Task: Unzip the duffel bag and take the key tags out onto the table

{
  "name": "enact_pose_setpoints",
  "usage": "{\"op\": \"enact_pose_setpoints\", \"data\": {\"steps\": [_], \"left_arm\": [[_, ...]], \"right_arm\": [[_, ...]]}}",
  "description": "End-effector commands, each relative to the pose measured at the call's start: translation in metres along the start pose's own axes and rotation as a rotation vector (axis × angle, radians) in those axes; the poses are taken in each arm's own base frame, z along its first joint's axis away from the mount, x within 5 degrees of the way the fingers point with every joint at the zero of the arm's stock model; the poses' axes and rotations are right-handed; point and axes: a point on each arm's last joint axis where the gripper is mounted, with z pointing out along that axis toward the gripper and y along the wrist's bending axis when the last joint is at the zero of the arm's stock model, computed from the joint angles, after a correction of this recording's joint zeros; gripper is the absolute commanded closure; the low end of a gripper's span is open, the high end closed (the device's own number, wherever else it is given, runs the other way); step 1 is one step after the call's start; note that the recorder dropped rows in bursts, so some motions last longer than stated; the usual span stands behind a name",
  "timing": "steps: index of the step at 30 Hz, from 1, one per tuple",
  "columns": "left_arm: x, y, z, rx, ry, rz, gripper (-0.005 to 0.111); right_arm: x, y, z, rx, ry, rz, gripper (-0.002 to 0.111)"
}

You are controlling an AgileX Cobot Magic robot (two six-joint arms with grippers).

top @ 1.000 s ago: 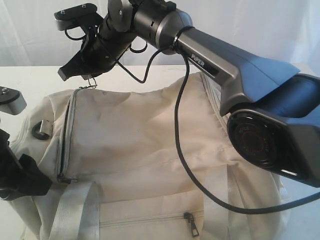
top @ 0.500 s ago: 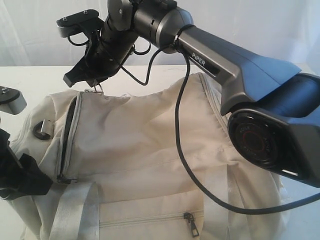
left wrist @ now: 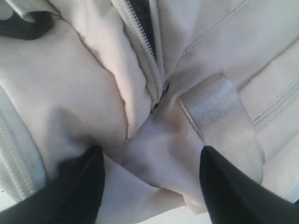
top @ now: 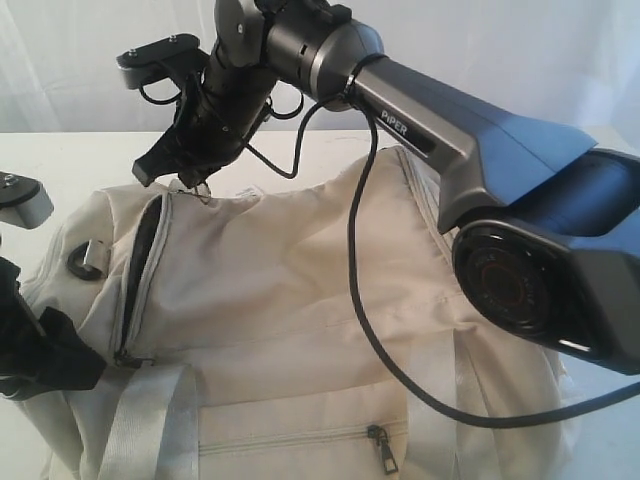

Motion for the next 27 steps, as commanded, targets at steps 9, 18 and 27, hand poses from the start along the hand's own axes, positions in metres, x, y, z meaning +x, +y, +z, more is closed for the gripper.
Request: {"op": "enact_pose_setpoints", "data": {"steps": [9, 18, 27], "left_arm": [[0.002, 0.000, 0.000, 0.009, -0.003, -0.009, 0.043], [0.001, -0.001, 0.000, 0.011, -0.008, -0.009, 0.043], [0.001, -0.001, 0.000, 0.019, -0.010, -0.003, 0.043]], "right_arm": [[0.006, -0.006, 0.001, 0.007, 0.054, 0.005, 0.091], [0.003, -0.010, -0.001, 0.048, 0.022, -0.090, 0.090], [-0.015, -0.006, -0.048, 0.103, -0.066, -0.351, 0.088]]}}
